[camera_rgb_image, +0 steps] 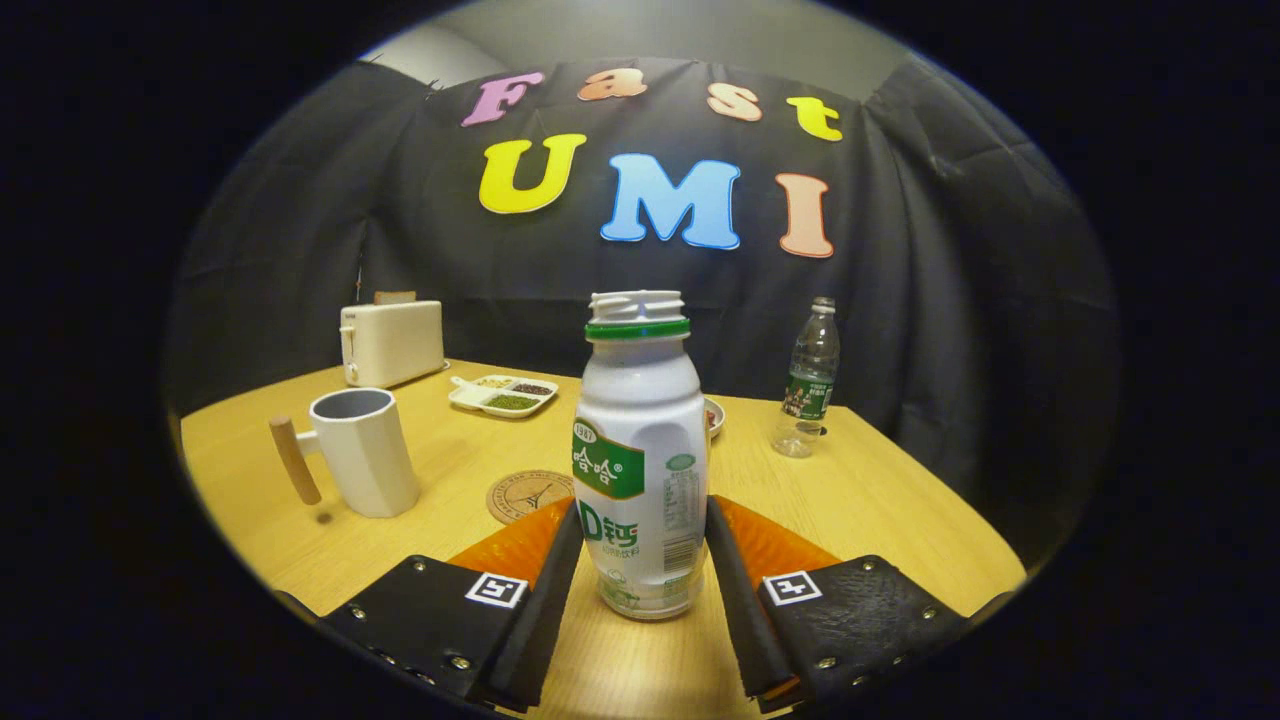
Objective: Take the bottle from table, then pour the juice into the cup, finally place the bottle on the coaster
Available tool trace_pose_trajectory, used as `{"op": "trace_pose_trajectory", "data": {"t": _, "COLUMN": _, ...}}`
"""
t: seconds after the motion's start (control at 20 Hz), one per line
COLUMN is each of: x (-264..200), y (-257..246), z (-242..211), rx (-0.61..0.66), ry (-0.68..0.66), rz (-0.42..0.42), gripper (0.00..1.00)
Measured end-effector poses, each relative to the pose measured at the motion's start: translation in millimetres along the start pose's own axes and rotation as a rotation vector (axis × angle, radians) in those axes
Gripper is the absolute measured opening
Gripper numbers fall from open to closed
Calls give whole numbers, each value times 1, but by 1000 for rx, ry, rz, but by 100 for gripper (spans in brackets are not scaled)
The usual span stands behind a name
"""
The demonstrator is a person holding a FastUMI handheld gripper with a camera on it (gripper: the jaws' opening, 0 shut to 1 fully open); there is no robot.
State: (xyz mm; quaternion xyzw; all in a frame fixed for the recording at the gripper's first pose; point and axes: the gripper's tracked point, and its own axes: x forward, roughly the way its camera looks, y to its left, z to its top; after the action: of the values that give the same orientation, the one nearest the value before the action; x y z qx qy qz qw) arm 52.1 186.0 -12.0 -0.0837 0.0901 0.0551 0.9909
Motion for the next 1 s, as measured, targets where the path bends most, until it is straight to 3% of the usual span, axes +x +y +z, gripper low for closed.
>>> {"op": "trace_pose_trajectory", "data": {"t": 0.6, "x": 8, "y": 25, "z": 54, "rx": -496, "ry": -34, "rz": -130, "gripper": 71}}
{"op": "trace_pose_trajectory", "data": {"t": 1.0, "x": 13, "y": 44, "z": 86, "rx": -761, "ry": -87, "rz": -198, "gripper": 71}}
